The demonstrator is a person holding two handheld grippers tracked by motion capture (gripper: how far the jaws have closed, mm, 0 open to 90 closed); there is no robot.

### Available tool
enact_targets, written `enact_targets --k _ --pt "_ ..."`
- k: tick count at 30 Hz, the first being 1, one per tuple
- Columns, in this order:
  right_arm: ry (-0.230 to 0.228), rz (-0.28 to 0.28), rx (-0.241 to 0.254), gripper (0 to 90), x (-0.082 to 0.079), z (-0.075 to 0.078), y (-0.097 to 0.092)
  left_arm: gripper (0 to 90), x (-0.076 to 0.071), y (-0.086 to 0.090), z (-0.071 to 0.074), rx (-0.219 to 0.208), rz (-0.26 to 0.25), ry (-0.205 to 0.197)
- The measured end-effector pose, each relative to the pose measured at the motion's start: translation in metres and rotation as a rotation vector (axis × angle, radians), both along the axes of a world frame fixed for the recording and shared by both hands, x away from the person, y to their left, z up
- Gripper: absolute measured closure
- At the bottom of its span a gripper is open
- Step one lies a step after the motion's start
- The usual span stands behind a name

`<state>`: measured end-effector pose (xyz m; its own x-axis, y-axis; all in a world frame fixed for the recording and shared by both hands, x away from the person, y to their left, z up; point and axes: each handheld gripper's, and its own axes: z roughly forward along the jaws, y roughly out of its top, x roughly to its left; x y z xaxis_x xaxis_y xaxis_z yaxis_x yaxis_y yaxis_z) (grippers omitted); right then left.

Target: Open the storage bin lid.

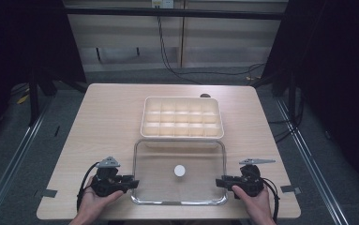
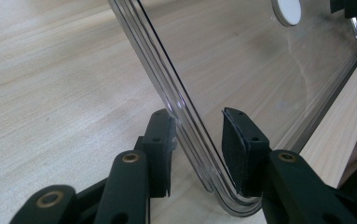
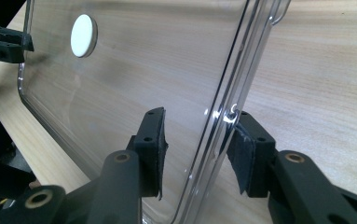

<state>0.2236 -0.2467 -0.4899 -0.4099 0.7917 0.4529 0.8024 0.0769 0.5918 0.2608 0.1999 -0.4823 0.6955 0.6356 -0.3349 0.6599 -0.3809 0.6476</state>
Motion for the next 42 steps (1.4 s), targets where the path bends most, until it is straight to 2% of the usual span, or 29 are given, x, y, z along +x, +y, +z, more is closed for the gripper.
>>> enact_targets --k 7,13,16,23,26,31,34,35,36,41,42 --pt "0.022 -0.005 -0.002 57.0 0.0031 -0.0036 -0.0005 63.2 0.003 -0.0012 -0.0026 0.019 0.006 0.011" --pt "0.028 -0.013 -0.009 55.3 0.0053 -0.0053 -0.0003 62.6 0.0058 -0.0024 -0.0047 0.003 0.017 0.031" --pt "0.026 -0.012 -0.013 54.2 0.0054 -0.0054 0.0005 62.3 0.007 -0.0019 -0.0049 0.001 0.009 0.031" --pt "-0.001 -0.009 -0.056 50.6 0.0054 -0.0037 0.0039 61.6 0.0086 -0.0033 -0.006 -0.008 0.007 0.04" --pt "-0.004 -0.014 -0.069 49.3 0.0059 -0.0038 0.0038 60.1 0.0073 -0.0057 -0.0065 0.016 0.002 0.026" --pt "-0.021 -0.015 -0.12 49.7 0.0054 -0.0028 0.0068 55.4 0.0072 -0.0067 -0.0068 0.046 0.004 0.028" --pt "-0.016 -0.022 -0.111 49.1 0.005 -0.0032 0.0074 55.2 0.0064 -0.0069 -0.008 0.041 0.014 0.028" --pt "-0.016 -0.027 -0.112 48.6 0.0052 -0.003 0.0073 54.2 0.007 -0.0067 -0.0078 0.054 0.003 0.039" --pt "-0.015 -0.024 -0.11 48.4 0.0054 -0.003 0.007 53.0 0.0062 -0.0078 -0.0083 0.055 0.006 0.024" --pt "-0.019 -0.031 -0.094 47.9 0.0047 -0.0029 0.0061 51.3 0.0056 -0.0089 -0.0077 0.065 0.005 0.024" --pt "-0.021 -0.034 -0.094 47.2 0.0048 -0.0029 0.0057 50.1 0.0049 -0.0094 -0.0076 0.084 0.019 -0.001"
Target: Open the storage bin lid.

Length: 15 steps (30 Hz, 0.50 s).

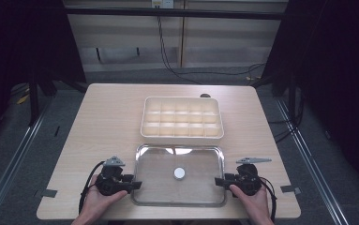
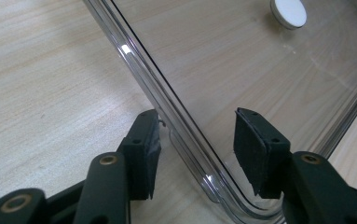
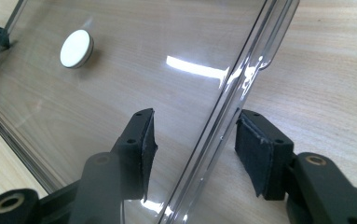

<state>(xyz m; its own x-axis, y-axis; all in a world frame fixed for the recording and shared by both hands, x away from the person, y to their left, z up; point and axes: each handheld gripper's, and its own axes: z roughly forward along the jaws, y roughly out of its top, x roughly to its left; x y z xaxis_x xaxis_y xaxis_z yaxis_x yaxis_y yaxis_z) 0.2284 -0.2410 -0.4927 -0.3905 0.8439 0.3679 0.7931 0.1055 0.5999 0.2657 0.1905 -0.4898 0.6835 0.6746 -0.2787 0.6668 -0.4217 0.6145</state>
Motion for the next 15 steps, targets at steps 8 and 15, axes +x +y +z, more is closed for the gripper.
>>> enact_targets --k 8,15 --pt "-0.04 0.001 0.027 46.4 -0.002 0.004 -0.007 42.9 0.003 0.006 0.002 -0.048 0.023 0.014" --pt "-0.096 0.054 0.055 40.5 0.002 0.018 -0.009 34.3 0.005 0.005 0.015 -0.087 -0.013 -0.024"
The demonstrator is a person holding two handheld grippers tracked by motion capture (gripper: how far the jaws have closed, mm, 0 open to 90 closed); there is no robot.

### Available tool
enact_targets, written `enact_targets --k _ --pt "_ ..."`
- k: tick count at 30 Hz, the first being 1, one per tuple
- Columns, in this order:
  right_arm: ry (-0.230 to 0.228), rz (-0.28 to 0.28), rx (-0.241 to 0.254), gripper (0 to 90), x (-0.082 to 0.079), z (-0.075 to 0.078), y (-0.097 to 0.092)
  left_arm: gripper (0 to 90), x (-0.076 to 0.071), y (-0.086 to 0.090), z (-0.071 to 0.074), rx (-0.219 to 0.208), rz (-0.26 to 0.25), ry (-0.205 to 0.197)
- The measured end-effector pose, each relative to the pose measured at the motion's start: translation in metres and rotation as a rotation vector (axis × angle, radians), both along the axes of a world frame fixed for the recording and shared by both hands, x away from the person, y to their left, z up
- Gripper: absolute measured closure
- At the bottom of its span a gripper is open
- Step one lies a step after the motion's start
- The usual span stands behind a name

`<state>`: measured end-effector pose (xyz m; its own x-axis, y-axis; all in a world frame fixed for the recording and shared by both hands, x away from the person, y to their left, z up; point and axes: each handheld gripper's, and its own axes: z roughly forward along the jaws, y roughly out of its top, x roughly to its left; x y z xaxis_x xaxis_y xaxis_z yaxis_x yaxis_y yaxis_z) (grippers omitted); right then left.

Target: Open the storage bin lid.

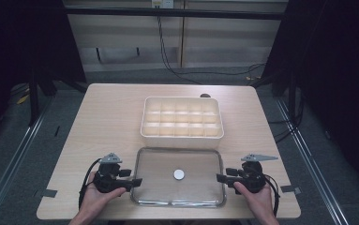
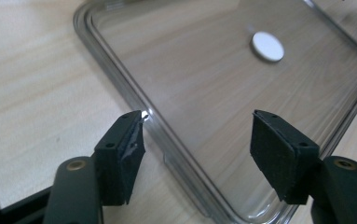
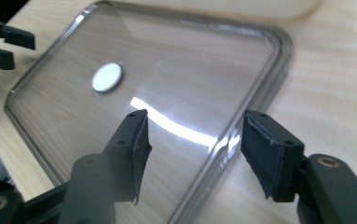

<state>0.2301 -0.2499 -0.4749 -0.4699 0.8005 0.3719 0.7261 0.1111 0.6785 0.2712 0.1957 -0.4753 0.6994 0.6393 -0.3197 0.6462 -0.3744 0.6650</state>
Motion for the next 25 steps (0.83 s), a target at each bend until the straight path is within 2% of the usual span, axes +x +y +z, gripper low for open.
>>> enact_targets --k 6,10,12,15,16,18,22,25 --pt "-0.059 0.013 0.027 35.1 0.007 0.018 -0.003 33.4 0.012 0.001 0.017 -0.013 0.019 -0.049" --pt "-0.107 -0.009 0.043 33.0 0.011 0.026 -0.011 33.3 0.02 0.002 0.022 -0.024 0.033 -0.082" --pt "-0.128 -0.032 0.073 31.5 0.011 0.027 -0.018 33.2 0.022 0.005 0.022 -0.034 0.039 -0.1" --pt "-0.149 -0.062 0.047 30.7 0.012 0.03 -0.026 31.4 0.023 0.013 0.022 -0.039 0.051 -0.107" --pt "-0.158 -0.082 0.047 30.2 0.011 0.031 -0.029 30.3 0.023 0.016 0.023 -0.022 0.055 -0.128" --pt "-0.172 -0.098 0.052 30.0 0.01 0.033 -0.036 26.6 0.024 0.025 0.024 -0.036 0.088 -0.137" --pt "-0.189 -0.139 0.042 28.4 0.012 0.037 -0.047 26.0 0.029 0.041 0.023 -0.038 0.158 -0.167" --pt "-0.21 -0.157 0.016 28.5 0.013 0.037 -0.052 25.7 0.029 0.048 0.023 -0.041 0.18 -0.182"
